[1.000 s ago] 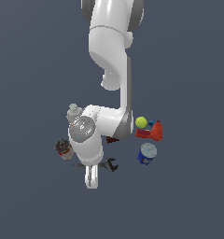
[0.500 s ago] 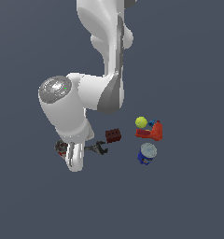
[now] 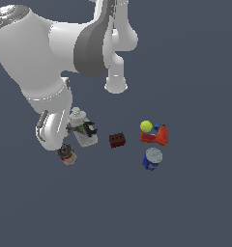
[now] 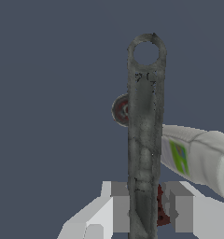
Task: Pick up a designated object from a clutter of objects.
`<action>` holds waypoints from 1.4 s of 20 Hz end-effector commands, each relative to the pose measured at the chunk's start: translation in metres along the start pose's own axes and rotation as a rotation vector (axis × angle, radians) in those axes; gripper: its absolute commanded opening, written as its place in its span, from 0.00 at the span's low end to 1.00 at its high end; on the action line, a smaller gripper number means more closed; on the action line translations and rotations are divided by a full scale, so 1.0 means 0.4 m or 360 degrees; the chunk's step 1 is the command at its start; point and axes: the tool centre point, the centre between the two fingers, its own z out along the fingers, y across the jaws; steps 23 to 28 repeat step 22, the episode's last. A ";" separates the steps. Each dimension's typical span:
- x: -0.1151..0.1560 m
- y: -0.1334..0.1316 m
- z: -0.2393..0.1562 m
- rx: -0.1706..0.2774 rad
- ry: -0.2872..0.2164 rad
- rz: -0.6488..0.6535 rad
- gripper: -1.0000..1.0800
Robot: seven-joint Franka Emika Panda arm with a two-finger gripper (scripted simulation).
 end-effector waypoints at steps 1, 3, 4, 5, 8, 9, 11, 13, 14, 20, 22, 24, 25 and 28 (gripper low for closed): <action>0.025 0.022 -0.064 -0.0001 0.0000 -0.0001 0.00; 0.042 0.035 -0.108 -0.0001 0.0001 -0.0001 0.00; 0.051 0.041 -0.129 -0.0001 0.0001 -0.0001 0.00; 0.058 0.047 -0.149 -0.0001 0.0002 -0.0001 0.00; 0.077 0.060 -0.198 -0.0001 0.0003 -0.0002 0.00; 0.083 0.063 -0.212 -0.0001 0.0003 -0.0002 0.00; 0.091 0.068 -0.234 -0.0001 0.0004 -0.0003 0.00; 0.099 0.072 -0.251 -0.0001 0.0004 -0.0003 0.00; 0.101 0.074 -0.257 -0.0001 0.0004 -0.0003 0.00; 0.104 0.072 -0.263 -0.0001 0.0004 -0.0004 0.00; 0.103 0.071 -0.260 -0.0001 0.0004 -0.0004 0.00; 0.103 0.071 -0.260 -0.0001 0.0004 -0.0004 0.00; 0.103 0.071 -0.260 -0.0001 0.0004 -0.0004 0.00; 0.103 0.071 -0.260 -0.0001 0.0004 -0.0004 0.00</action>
